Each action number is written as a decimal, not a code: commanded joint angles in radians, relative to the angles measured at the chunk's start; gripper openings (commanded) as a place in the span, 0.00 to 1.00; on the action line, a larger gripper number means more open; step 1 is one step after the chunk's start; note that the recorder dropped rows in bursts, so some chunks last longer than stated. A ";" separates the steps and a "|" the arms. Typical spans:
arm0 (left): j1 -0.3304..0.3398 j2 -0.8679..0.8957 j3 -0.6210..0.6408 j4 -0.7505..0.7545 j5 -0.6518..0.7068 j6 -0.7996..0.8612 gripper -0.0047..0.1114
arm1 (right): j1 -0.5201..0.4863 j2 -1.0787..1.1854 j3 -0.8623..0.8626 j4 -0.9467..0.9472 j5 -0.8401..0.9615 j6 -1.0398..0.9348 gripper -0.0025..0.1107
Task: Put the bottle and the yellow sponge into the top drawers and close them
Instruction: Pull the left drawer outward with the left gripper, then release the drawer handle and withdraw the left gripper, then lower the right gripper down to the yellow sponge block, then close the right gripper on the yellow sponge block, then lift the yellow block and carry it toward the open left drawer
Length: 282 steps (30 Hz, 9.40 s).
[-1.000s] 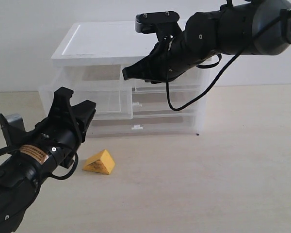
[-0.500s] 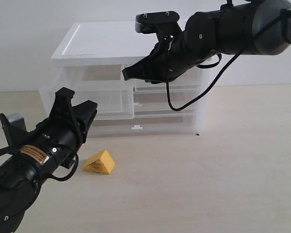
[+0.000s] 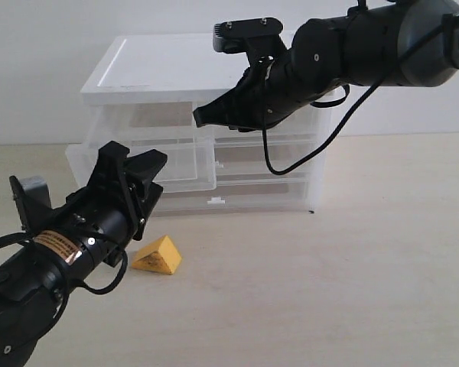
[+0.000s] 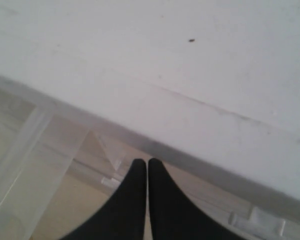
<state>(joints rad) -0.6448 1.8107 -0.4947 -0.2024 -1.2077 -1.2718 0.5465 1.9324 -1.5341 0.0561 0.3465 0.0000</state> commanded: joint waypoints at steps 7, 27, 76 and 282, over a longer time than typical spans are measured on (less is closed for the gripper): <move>-0.006 -0.020 0.086 -0.036 -0.013 0.042 0.54 | -0.013 -0.051 -0.004 -0.014 0.027 -0.010 0.02; -0.006 -0.242 0.292 -0.098 -0.013 0.287 0.54 | -0.013 -0.209 -0.002 -0.095 0.236 0.000 0.02; -0.006 -0.803 0.446 -0.186 0.189 0.914 0.53 | 0.226 -0.108 0.566 0.086 -0.346 -0.329 0.44; -0.006 -0.803 0.446 -0.181 0.256 0.996 0.53 | 0.207 -0.136 -0.092 -0.063 0.145 -0.327 0.02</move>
<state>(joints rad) -0.6468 1.0152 -0.0528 -0.3905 -0.9613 -0.2748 0.7582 1.7704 -1.6029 -0.0093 0.5141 -0.3133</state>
